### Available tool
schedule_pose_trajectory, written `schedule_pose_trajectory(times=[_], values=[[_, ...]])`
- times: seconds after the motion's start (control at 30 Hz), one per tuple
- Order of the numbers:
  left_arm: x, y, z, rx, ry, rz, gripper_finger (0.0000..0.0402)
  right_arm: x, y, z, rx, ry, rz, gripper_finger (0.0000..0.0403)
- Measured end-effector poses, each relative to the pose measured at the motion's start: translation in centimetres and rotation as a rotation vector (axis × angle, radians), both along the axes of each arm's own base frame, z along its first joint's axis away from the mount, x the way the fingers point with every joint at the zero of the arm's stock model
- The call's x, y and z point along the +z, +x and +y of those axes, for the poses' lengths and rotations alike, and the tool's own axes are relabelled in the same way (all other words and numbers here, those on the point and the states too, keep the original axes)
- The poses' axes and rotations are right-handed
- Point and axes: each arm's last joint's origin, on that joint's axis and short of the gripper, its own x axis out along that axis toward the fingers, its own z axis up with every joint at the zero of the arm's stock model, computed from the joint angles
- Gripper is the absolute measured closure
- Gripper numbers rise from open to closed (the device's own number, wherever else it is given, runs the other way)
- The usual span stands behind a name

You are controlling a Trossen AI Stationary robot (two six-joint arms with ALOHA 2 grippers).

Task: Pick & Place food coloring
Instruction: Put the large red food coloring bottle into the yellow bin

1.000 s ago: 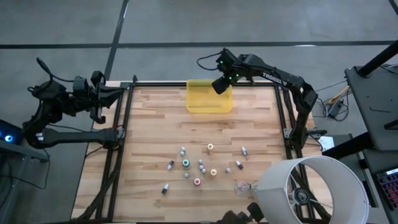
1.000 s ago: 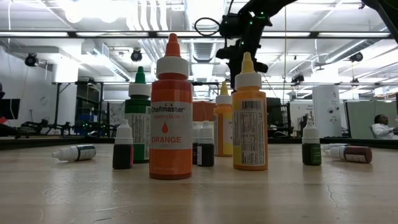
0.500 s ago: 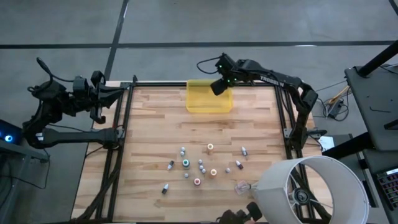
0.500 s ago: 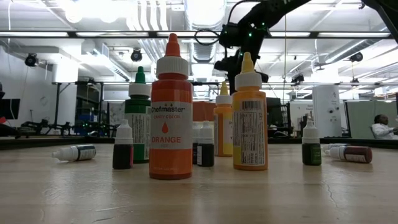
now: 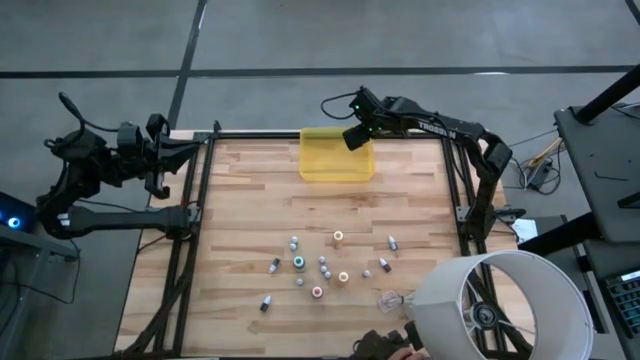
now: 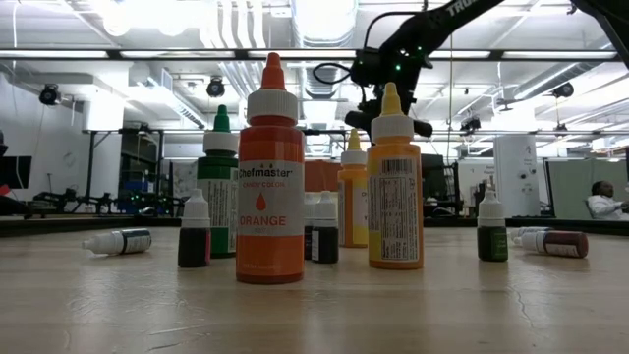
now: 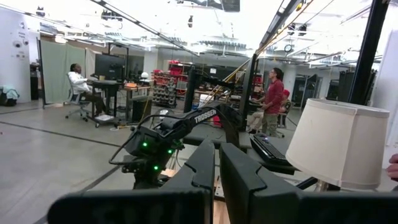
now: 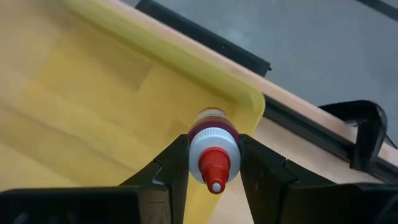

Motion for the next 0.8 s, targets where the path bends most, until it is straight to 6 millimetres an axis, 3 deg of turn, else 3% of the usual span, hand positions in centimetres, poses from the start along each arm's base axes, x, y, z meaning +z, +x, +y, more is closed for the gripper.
schedule_pose_trajectory(times=[0.5, 0.8], values=[[0.0, 0.0, 0.0, 0.0, 0.0, 0.0, 0.0401, 0.2, -0.6, -1.6, -0.085, -0.024, -0.072, 0.0291], [0.0, 0.0, 0.0, 0.0, 0.0, 0.0, 0.0401, -1.5, -1.0, -1.7, -0.096, -0.015, -0.059, 0.0291]])
